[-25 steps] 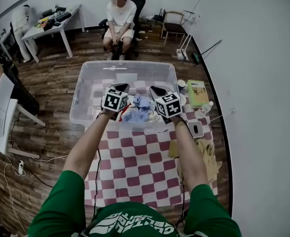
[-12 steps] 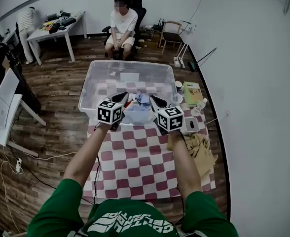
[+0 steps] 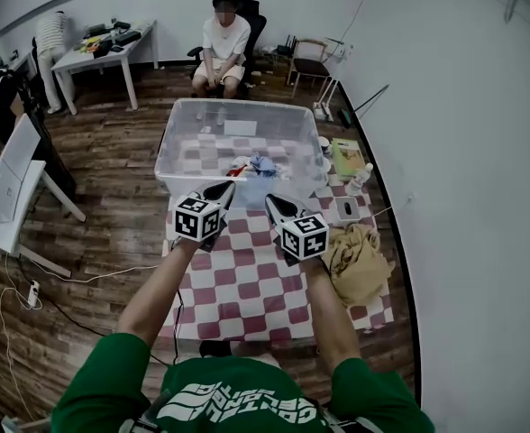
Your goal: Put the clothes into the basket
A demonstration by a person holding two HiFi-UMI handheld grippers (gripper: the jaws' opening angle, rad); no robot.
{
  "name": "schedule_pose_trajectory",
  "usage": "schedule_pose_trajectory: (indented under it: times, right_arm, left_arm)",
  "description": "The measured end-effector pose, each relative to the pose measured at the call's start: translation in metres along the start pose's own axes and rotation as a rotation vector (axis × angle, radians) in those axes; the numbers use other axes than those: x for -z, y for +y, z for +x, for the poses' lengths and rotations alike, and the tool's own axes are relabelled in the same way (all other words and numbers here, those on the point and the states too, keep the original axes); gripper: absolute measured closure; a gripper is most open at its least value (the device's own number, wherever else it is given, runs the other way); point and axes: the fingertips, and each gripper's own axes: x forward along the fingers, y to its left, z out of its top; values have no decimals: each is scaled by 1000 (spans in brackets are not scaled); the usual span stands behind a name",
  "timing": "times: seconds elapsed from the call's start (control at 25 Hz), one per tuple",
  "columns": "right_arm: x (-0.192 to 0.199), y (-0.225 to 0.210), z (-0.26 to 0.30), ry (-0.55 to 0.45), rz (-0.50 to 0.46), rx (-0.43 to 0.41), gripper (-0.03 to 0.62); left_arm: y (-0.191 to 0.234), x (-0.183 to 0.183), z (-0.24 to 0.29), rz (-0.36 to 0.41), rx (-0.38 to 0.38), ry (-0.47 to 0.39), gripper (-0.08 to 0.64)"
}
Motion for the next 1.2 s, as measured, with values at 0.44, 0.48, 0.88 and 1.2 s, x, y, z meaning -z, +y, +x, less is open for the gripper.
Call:
schedule_pose_trajectory:
  times: [0.44,0.48,0.88,1.2]
  right_arm:
    - [40,58,-47,11,53,13,584]
    - [42,61,-50,12,55,15,584]
    - [49,76,-74,-5,66,44,584]
    - [68,61,-111,-3,98,131,584]
  left_arm:
    - [-41,36,-59,-11,31,9,557]
    - [-44,38,-63,-10,32,11,557]
    - [-68,46,-81,5,82,6,557]
    - [-97,63,-66,15,146,37,557]
